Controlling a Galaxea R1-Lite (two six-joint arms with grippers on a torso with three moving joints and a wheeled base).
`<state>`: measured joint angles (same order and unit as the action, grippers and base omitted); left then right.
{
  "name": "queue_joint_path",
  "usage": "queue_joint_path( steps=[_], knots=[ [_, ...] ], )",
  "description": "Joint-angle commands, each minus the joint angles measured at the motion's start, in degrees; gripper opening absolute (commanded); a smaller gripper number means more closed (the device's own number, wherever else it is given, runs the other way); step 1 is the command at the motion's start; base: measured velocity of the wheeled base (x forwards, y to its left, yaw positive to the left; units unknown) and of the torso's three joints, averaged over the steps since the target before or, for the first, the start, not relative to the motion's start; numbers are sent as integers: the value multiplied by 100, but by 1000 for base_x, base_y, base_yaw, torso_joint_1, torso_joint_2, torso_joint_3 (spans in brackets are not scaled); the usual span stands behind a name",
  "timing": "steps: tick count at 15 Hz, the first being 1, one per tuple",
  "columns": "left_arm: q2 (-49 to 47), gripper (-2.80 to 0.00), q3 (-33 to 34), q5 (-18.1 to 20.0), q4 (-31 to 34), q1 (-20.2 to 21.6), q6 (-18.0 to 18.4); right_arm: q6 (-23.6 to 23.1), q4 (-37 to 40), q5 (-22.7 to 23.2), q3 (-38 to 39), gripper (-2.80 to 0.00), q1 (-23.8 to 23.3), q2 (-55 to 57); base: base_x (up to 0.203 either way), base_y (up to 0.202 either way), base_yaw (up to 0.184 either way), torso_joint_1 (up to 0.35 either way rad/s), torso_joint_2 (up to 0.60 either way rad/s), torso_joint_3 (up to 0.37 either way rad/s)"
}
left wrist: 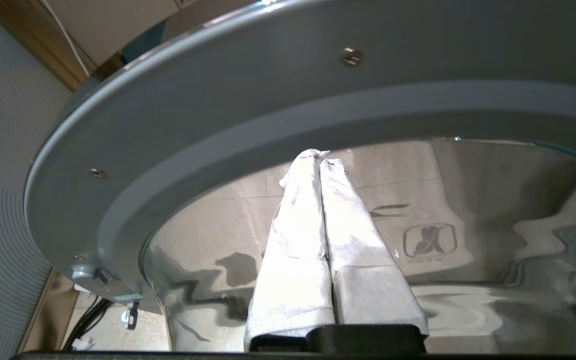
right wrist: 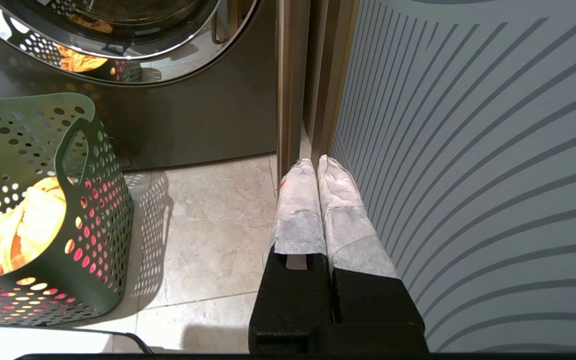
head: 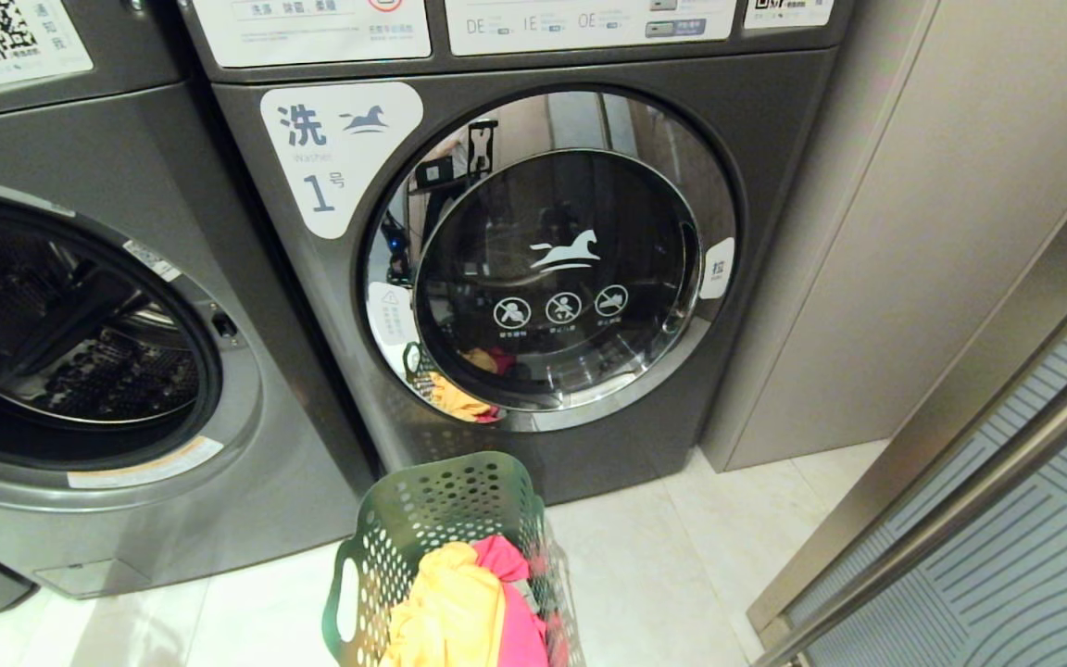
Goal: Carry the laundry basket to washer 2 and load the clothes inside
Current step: Place the clothes into the washing machine
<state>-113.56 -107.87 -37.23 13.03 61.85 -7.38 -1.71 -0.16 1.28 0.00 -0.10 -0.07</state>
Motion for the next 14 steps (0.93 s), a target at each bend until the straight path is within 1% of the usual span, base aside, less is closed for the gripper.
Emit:
queue_joint_path(
  steps=[1, 4, 9, 11, 14],
  knots=[
    [96, -280, 3, -47, 33, -103, -10, -5, -2, 4, 0, -280, 1, -1, 0, 0, 0, 0, 0, 0],
    [105, -280, 3, 13, 29, 71, -18, -5, -2, 4, 0, -280, 1, -1, 0, 0, 0, 0, 0, 0],
    [19, -280, 64, 345, 24, 283, -56, -5, -2, 4, 0, -280, 1, -1, 0, 0, 0, 0, 0, 0],
    [53, -280, 91, 418, 33, 253, -77, 12, -2, -5, 0, -280, 1, -1, 0, 0, 0, 0, 0, 0],
    [133, -280, 169, 368, 34, 135, -139, 21, -2, -5, 0, -280, 1, -1, 0, 0, 0, 0, 0, 0]
  ],
)
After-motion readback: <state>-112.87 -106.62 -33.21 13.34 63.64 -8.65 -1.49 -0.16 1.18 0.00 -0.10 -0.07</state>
